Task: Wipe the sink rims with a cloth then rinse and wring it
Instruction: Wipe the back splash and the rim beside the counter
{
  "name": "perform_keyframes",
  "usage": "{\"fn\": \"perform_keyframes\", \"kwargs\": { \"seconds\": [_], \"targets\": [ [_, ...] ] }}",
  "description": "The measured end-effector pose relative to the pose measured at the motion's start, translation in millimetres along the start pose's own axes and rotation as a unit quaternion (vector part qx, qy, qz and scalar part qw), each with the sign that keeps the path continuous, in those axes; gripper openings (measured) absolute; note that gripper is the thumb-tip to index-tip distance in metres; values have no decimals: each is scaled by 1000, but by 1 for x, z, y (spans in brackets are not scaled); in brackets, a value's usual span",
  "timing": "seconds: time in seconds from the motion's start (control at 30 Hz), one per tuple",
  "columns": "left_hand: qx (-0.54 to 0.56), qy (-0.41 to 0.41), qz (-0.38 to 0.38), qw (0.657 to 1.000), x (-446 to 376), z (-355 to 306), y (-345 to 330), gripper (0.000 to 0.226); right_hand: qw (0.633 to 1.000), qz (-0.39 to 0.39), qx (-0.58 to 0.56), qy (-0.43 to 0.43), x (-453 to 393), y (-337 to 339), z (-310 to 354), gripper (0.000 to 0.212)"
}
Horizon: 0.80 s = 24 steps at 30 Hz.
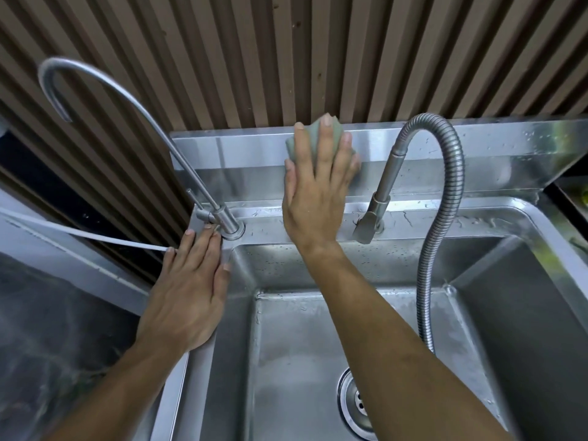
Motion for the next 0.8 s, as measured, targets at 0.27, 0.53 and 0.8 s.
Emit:
{"fn": "perform_keyframes", "kwargs": {
  "seconds": [0.27,0.53,0.8],
  "targets": [
    [0,-6,-4,1000,1,1,-2,73,983,-67,-41,-164,-9,13,-24,52],
    [8,0,1,1000,2,-1,0,77,983,-88,-99,-129,-3,23,-22,40],
    [12,-6,-6,1000,3,-3,0,79,990,-45,-32,-127,-1,16,-18,50]
  ]
}}
Point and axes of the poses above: each hand's wrist, its own x-axis away from the middle knuckle, its own y-axis out of the back of the hand, z = x × y, the point moved 3 cm from there along -x, towards the middle knuckle, and after that the axes turned 7 degrees about y, right-handed, at the moved point
